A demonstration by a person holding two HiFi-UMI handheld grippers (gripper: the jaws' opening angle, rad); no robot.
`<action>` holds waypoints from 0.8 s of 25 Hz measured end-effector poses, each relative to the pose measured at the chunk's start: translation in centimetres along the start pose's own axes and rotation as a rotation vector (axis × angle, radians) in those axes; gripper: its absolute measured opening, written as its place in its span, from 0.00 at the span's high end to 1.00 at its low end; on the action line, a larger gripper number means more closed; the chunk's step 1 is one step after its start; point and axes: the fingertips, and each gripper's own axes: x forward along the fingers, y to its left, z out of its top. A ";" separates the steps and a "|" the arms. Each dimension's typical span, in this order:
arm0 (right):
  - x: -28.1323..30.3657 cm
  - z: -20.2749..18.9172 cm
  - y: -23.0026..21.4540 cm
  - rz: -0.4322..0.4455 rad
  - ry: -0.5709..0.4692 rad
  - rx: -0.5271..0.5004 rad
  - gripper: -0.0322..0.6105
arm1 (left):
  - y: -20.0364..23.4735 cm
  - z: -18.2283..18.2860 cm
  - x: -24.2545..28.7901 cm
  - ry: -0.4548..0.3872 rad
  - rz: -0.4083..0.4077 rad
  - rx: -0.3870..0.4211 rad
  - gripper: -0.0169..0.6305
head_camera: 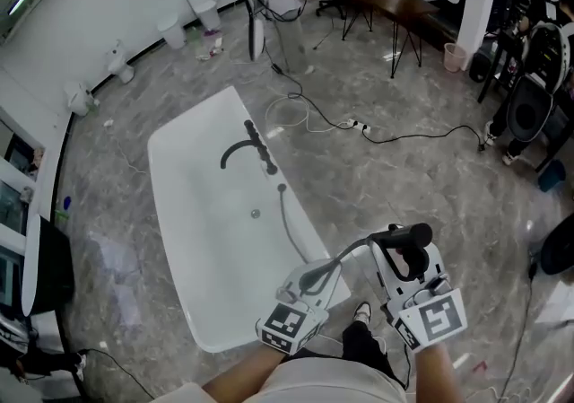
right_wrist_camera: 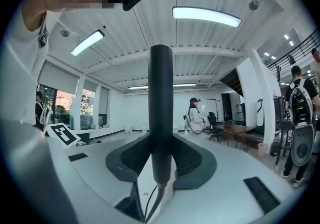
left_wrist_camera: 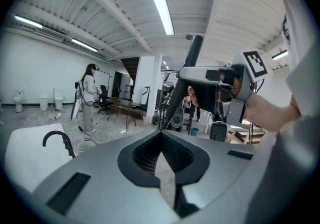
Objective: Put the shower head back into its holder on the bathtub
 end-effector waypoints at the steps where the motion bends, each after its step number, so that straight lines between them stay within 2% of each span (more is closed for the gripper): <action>1: 0.5 0.2 -0.9 0.020 -0.002 0.001 0.73 | 0.2 0.5 0.9 -0.003 0.019 -0.005 0.97; 5: 1.9 0.8 -3.8 0.089 -0.002 0.002 0.73 | 0.6 2.1 3.6 -0.014 0.083 -0.023 0.97; 10: 3.0 0.6 -6.2 0.119 -0.002 0.021 0.73 | 0.9 2.7 6.0 -0.010 0.108 -0.019 0.97; 20: 5.8 0.5 -8.1 0.111 -0.009 0.010 0.73 | 3.4 3.0 8.4 -0.020 0.113 -0.010 0.97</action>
